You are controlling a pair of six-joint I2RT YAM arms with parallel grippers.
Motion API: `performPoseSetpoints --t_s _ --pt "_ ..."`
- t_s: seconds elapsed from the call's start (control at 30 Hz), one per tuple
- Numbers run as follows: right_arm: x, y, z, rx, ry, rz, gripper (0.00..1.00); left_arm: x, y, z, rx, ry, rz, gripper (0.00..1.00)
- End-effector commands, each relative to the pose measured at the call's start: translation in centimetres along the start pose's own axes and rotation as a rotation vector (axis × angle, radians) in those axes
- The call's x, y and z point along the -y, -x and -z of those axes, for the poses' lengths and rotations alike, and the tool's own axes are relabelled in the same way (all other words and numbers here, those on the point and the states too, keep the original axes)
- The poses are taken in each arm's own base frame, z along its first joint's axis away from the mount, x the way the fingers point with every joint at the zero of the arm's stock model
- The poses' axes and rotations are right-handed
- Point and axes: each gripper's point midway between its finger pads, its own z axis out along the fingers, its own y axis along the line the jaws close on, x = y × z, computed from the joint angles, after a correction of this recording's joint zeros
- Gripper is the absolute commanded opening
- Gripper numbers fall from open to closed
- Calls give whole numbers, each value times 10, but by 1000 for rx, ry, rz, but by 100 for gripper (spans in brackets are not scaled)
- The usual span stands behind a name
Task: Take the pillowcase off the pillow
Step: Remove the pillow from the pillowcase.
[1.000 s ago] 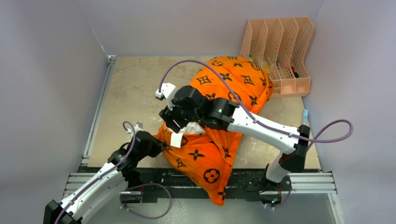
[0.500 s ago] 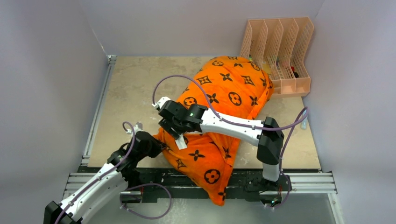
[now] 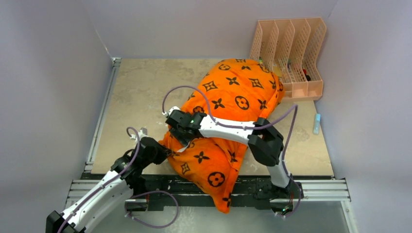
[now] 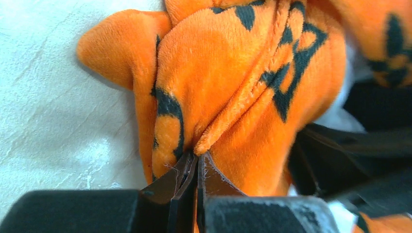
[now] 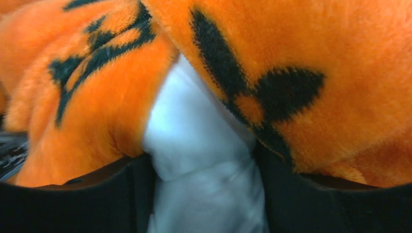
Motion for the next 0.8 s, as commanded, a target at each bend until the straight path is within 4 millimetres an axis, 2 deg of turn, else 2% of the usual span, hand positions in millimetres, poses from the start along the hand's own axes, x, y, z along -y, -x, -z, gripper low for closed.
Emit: performPoseSetpoints --t_s 0.0,0.07,0.17,0.23,0.3,0.37,0.4,0.47,0.6,0.77 --pt "21 -110 -63 -308 -136 -22 57 -5 -3 1 -20 18 -35 0" --pt "33 -95 -53 -233 -175 -64 38 -4 -2 2 -17 24 -44 0" --pt "53 -32 -12 -52 -200 -113 0 -5 0 1 -10 35 -49 0" --pt "75 35 38 140 -226 -154 0 -7 0 0 -8 45 -49 0" --pt "109 91 95 314 -268 -215 0 -8 1 0 -4 50 -47 0" --pt "151 133 145 464 -301 -267 0 -7 0 0 -4 40 -43 0" --pt "171 146 165 521 -332 -293 0 -4 0 0 -6 24 -43 0" --pt "205 160 191 588 -394 -319 0 4 -2 0 -20 -15 -51 0" --pt "248 157 199 595 -469 -367 0 15 -9 0 -60 -69 -80 0" --pt "310 150 209 636 -557 -461 0 -21 -12 -1 -63 80 -73 0"
